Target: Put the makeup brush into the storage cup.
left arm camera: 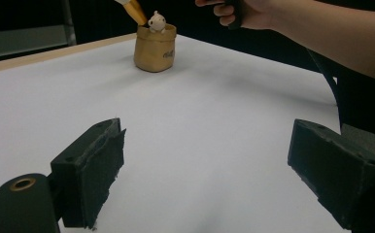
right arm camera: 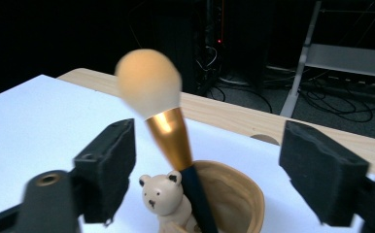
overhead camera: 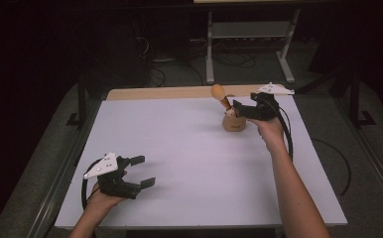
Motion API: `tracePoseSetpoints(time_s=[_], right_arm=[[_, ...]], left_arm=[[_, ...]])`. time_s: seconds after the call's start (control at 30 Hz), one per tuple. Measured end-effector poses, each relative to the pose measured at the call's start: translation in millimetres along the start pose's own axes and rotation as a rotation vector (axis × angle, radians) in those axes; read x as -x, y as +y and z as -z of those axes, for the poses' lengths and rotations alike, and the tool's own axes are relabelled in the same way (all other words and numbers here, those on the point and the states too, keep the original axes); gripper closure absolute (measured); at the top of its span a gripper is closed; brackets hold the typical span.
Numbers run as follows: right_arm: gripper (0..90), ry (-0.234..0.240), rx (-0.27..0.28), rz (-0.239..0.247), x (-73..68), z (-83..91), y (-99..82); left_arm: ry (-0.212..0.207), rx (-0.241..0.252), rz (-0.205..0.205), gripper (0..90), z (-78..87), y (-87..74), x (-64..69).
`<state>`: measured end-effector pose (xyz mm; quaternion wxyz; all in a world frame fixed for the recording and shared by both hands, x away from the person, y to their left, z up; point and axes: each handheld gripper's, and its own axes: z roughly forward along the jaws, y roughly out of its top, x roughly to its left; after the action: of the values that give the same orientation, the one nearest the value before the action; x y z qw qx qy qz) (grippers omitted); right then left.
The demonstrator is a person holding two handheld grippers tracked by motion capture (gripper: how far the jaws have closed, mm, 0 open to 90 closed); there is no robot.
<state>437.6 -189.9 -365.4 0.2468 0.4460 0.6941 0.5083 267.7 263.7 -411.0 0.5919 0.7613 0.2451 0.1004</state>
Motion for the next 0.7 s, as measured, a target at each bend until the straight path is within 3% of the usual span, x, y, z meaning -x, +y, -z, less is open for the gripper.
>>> tracePoseSetpoints(time_s=[0.1, 0.47, 0.7], right_arm=[[13.9, 0.014, -0.001, -0.002, -2.0, 4.3, 0.0], [8.4, 0.056, 0.018, 0.041, -14.7, 23.4, -6.5], [7.6, 0.082, 0.031, 0.043, -20.5, 33.9, -14.1]], left_arm=[[0.002, 0.002, 0.0, 12.5, 0.3, -0.1, -0.6], [0.009, -0.003, 0.009, 12.6, 0.9, -0.5, -2.2], [0.013, -0.008, 0.008, 12.6, 1.7, 0.0, -3.6]])
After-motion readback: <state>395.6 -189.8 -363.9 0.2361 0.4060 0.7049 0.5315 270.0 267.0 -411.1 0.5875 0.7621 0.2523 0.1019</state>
